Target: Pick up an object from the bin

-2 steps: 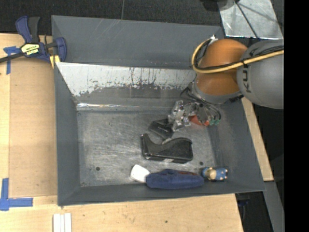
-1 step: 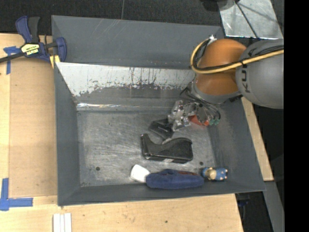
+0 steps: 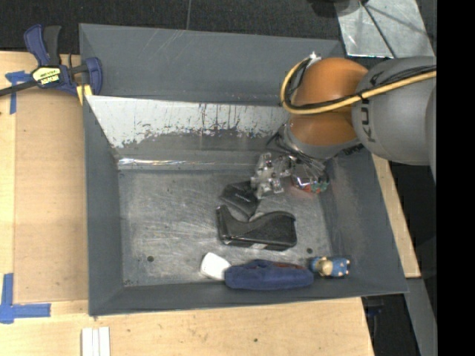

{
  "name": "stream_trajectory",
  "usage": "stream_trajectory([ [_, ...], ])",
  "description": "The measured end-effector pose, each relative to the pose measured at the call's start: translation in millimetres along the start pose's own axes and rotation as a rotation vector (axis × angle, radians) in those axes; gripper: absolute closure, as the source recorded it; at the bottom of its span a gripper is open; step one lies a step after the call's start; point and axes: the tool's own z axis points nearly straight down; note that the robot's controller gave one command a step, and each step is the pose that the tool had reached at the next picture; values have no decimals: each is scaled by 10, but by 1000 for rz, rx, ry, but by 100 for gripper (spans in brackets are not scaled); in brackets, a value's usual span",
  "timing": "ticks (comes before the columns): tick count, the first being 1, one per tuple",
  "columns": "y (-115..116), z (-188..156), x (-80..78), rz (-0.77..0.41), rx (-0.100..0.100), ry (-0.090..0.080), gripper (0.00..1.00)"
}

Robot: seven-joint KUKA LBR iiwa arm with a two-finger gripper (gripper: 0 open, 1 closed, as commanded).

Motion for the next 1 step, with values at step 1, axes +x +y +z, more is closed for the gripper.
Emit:
stream_trajectory([
  [1,71,58,391,-4,5,-37,100],
])
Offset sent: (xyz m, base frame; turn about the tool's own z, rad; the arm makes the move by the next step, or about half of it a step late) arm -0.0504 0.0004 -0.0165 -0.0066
